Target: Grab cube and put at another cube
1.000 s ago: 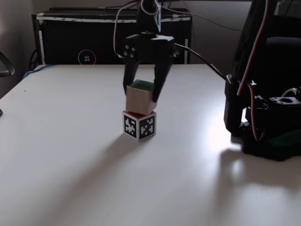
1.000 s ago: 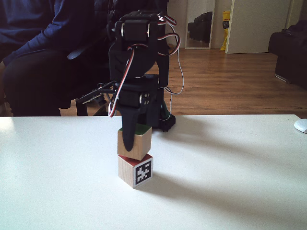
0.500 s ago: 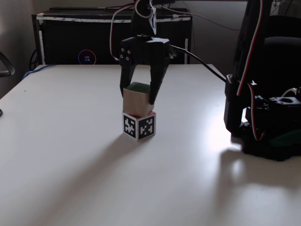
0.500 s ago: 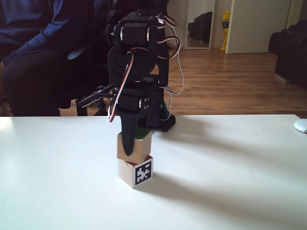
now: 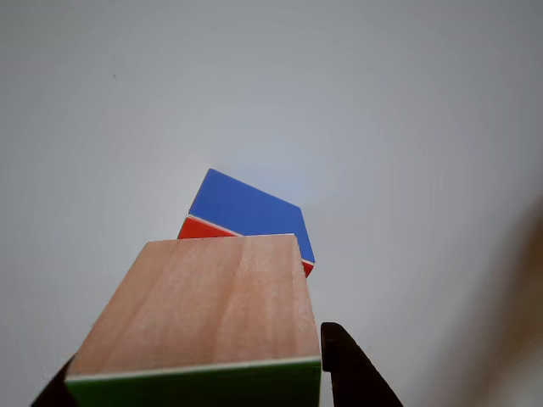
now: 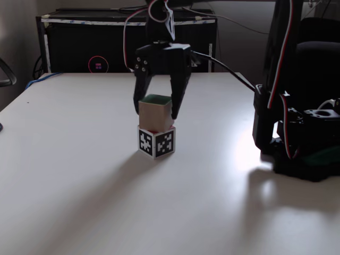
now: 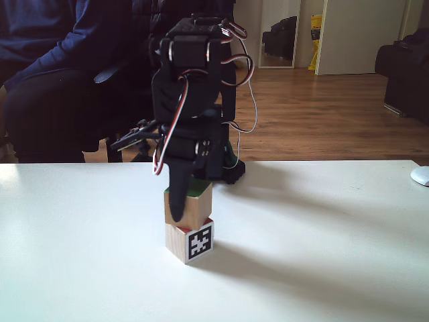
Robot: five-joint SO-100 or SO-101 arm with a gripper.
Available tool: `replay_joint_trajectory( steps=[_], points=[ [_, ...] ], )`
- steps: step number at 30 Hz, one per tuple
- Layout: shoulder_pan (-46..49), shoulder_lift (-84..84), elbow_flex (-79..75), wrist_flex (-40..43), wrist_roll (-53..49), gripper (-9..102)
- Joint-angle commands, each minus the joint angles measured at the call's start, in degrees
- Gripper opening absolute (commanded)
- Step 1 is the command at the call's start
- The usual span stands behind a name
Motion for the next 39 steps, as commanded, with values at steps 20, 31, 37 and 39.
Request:
replay_joint_trajectory(
  steps=[20, 31, 37, 39],
  points=[
    [0.62, 32.08, -3.87, 10.99, -5.45, 44],
    [-3.25, 84.02, 23.82, -4.57, -13.62, 47],
    [-4.22, 96.5, 44.38, -10.46, -15.91, 46],
    [-4.22, 96.68, 48.16, -11.25, -15.82, 44]
  ],
)
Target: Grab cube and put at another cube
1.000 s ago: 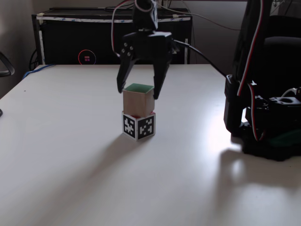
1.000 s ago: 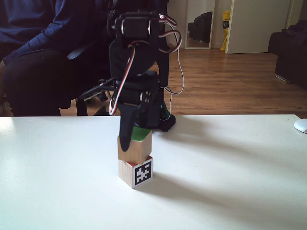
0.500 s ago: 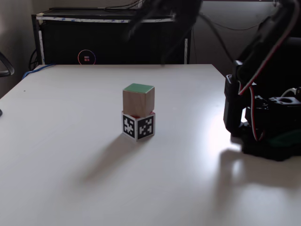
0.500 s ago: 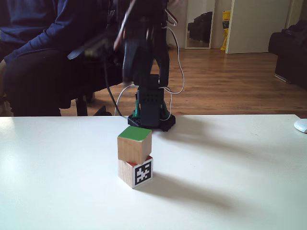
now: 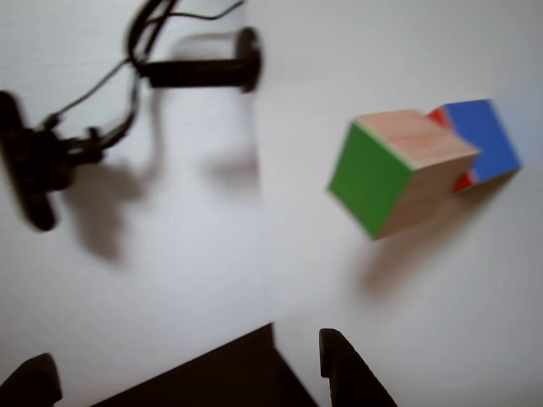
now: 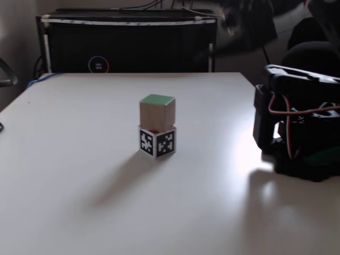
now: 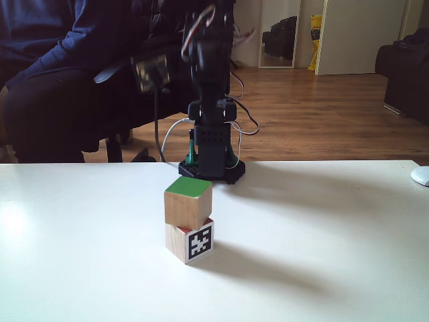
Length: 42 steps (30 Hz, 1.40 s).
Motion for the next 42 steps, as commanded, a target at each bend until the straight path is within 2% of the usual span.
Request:
replay_joint_trajectory(
  steps=[1, 8, 12, 14, 17, 18, 42],
  points=[
    [-0.53, 1.05, 6.06, -1.93, -0.53, 43],
    [-2.29, 1.05, 17.23, -2.9, -3.6, 42],
    [-2.64, 1.05, 23.73, -6.15, -7.29, 33],
    [-2.37, 1.05, 26.98, -7.73, -8.53, 25],
    [-2.2, 1.05, 31.29, -9.58, -8.44, 2],
    [-2.29, 1.05, 31.29, -9.23, -8.17, 0],
    [-3.78, 1.05, 31.29, -9.05, -7.21, 0]
  ],
)
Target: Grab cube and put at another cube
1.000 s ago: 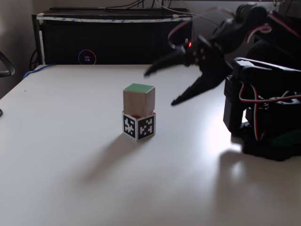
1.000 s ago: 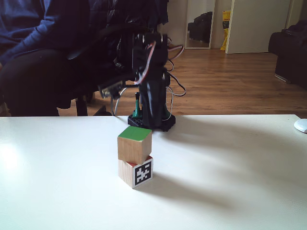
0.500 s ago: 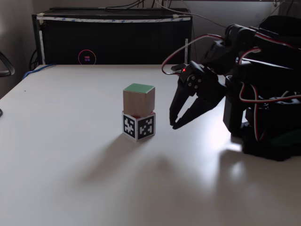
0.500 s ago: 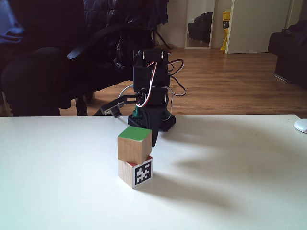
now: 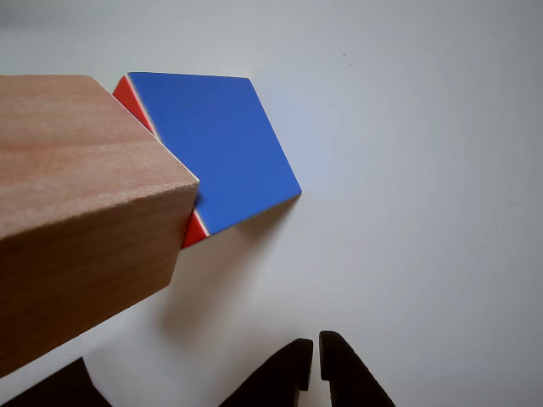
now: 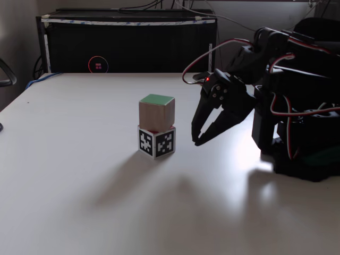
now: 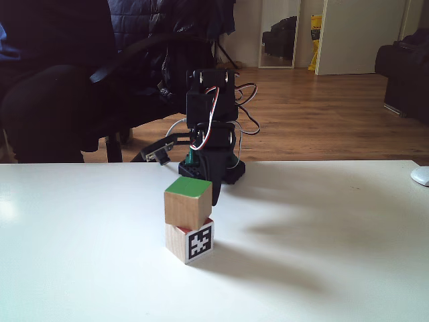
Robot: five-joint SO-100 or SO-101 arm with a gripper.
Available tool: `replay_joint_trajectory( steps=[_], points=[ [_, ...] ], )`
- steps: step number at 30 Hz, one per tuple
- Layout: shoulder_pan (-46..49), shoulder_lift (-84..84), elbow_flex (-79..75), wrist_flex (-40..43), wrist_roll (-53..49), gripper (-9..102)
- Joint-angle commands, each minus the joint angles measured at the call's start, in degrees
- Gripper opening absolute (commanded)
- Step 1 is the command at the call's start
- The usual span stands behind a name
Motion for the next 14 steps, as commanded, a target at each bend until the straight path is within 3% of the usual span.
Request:
replay_joint_trajectory(
  steps=[1, 14],
  points=[
    [-0.53, 0.26, -0.26, -0.62, 0.18, 0],
    [-1.49, 0.26, -0.26, -0.62, 0.09, 0]
  ],
)
